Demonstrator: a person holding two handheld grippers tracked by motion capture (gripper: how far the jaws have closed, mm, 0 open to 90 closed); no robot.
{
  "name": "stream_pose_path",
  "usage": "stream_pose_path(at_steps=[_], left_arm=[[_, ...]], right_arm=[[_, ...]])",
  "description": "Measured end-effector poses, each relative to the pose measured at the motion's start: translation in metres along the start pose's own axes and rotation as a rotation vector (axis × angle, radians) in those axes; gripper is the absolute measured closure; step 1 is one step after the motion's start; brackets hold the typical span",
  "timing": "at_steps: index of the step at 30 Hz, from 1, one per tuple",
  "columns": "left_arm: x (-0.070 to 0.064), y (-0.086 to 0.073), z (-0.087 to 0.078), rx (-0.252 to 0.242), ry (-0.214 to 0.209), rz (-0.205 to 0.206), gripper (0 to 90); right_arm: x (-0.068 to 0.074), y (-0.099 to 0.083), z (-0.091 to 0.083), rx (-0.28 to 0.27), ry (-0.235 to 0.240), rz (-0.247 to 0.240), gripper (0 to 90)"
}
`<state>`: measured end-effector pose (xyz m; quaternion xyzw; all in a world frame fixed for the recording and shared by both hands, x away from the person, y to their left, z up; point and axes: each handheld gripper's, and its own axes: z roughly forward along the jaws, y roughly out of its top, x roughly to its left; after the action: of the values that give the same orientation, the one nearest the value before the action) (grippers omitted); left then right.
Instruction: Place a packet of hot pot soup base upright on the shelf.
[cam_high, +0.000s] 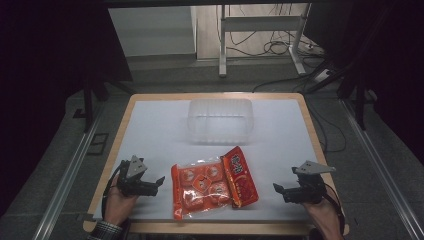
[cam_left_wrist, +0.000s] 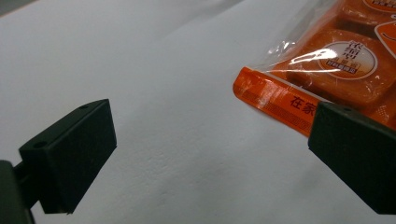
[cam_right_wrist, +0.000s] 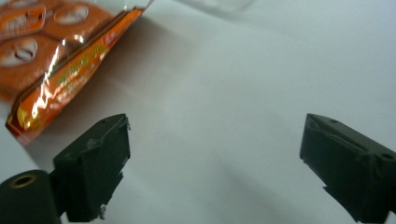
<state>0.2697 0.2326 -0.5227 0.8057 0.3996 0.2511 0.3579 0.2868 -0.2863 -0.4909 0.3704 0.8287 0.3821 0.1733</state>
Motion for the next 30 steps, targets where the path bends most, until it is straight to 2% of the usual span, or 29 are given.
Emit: stream_pose_path(at_steps=[5,12,16,30], left_arm=[[0.0009,-0.0009,-0.0004,-0.004,0.000,-0.002,0.6],[0.0000,-0.0011,0.0001,-0.009,0.003,0.019,0.6],[0.0009,-0.0015,-0.0012,-0.021,0.004,0.013,0.6],[0.0011,-0.0021,0.0002,-0.017,-0.008,0.020,0.5]], right_arm=[[0.0009,0.0002,0.0022,0.003,0.010,-0.005,6.5],[-0.0009,-0.0003,0.0027,-0.002,0.026,0.004,5.8],[-0.0016,-0.0004,0.0027,-0.006,0.033,0.010,5.4],[0.0006,0.0011,0.0054,-0.005,0.047,0.007,3.1]])
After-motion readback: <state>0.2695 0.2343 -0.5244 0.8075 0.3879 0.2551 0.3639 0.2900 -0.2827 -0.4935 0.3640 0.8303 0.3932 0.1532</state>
